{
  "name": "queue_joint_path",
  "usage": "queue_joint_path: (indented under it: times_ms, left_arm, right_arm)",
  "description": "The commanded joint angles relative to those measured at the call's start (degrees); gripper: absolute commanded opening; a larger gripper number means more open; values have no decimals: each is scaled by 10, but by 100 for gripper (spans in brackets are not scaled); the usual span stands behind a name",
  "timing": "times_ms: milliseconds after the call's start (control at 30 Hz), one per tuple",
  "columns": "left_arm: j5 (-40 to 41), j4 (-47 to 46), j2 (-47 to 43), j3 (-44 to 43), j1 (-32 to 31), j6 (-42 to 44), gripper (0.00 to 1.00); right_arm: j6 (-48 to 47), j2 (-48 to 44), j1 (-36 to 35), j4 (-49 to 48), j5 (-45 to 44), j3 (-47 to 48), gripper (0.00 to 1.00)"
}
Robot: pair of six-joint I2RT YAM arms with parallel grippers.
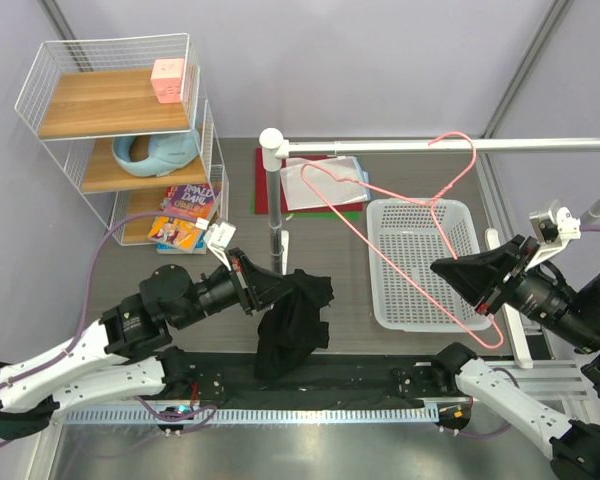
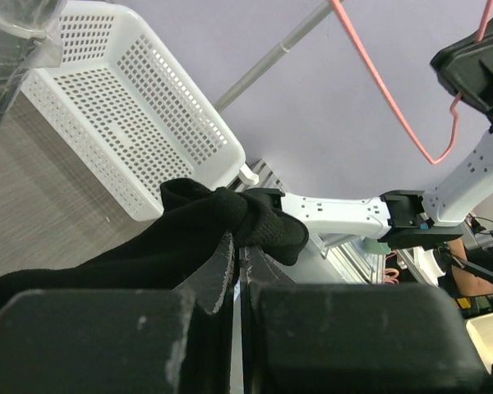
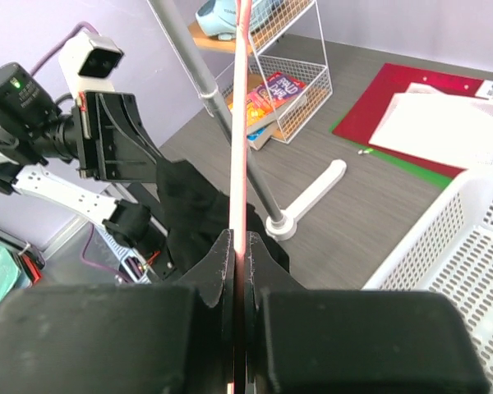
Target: Remove the tank top from the hanger
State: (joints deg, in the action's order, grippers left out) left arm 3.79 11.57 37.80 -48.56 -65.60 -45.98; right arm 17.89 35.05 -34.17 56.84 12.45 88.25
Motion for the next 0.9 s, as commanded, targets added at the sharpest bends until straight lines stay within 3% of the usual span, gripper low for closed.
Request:
queue_joint_path:
  times_ms: [0, 367, 867]
  left_arm:
    - [-12, -53, 0, 6, 0, -13, 0]
    - [-17, -61, -4, 19, 0, -22, 0]
    - [-30, -64, 23, 7, 0, -20, 0]
  right_arm:
    - [0, 46, 10, -61, 28, 21, 1]
    - [43, 115, 10, -150, 92, -16, 1]
    - [59, 97, 10, -173, 135, -90, 1]
